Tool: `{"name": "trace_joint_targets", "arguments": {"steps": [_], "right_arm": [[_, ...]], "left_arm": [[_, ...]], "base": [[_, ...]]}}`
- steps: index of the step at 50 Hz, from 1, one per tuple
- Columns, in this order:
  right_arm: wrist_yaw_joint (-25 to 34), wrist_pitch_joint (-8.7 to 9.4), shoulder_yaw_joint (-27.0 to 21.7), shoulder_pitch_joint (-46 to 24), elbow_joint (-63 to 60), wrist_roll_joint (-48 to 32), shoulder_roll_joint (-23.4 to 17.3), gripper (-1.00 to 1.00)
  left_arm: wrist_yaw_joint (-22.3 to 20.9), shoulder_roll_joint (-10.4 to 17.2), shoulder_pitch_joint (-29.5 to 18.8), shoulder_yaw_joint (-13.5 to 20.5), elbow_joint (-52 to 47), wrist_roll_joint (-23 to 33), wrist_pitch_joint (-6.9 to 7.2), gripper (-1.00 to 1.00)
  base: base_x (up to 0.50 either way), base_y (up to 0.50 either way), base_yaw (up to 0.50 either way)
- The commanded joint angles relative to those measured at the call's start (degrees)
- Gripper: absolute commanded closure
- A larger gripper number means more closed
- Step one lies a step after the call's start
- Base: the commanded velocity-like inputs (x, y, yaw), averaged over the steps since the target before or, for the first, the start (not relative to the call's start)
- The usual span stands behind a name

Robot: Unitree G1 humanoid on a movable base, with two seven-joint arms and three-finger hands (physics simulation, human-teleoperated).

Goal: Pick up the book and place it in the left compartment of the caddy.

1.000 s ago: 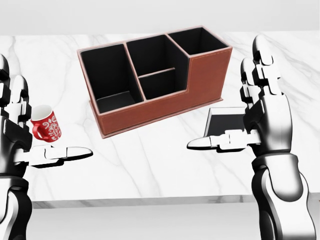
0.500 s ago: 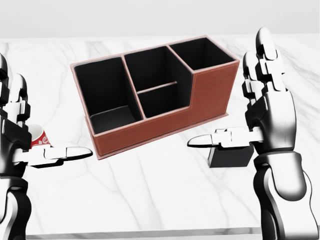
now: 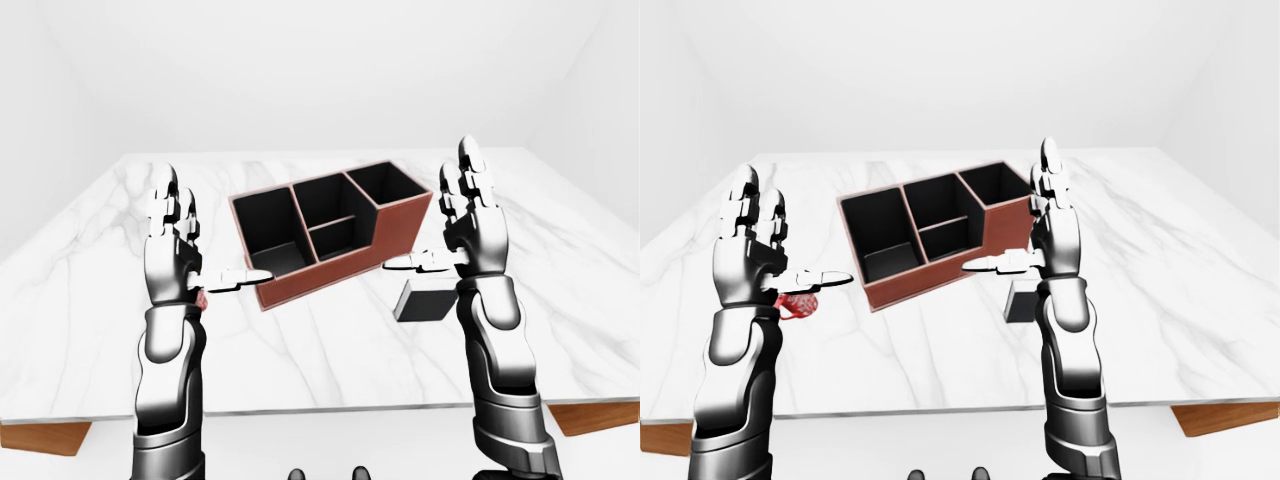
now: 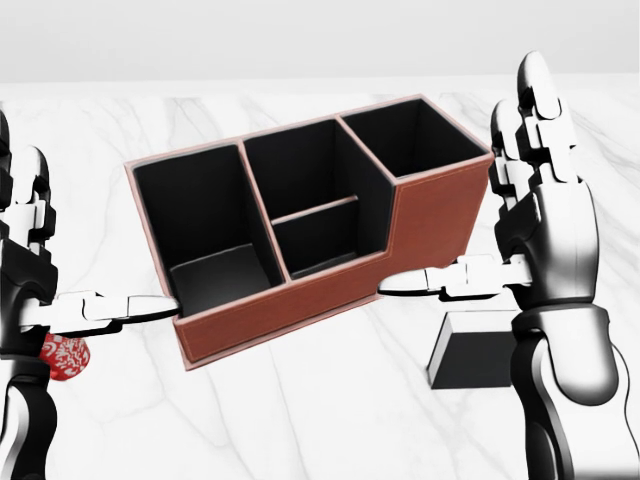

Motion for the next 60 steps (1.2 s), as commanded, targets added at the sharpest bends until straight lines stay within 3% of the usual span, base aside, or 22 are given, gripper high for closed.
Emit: {"name": "trace_joint_targets", "arguments": {"steps": [1,44,54,60], "right_arm": [[-0.1,0.0,0.0,0.3,-0.2,0.0,0.1,-1.0],[0.3,0.0,-0.7,0.7,-5.3,0.0,-0.5,-1.0],[6.0,0.0,-4.0,3.6,-14.0,-1.5,-3.7,-1.0],[14.0,0.0,-6.8,8.4,-21.5,-5.6,-6.2,-1.0]], "left_arm": [[-0.3,0.0,0.2,0.0,-0.5,0.1,0.0,-1.0],[-0.3,0.0,0.7,0.4,-0.5,-0.2,0.0,-1.0],[-0.2,0.1,0.8,0.8,-0.7,-0.5,0.0,-1.0],[-0.2,-0.1,0.9,0.6,-0.7,-0.6,0.0,-1.0]], "base": [[0.25,0.0,0.0],[0.22,0.0,0.0],[0.0,0.0,0.0],[0.0,0.0,0.0]]}}
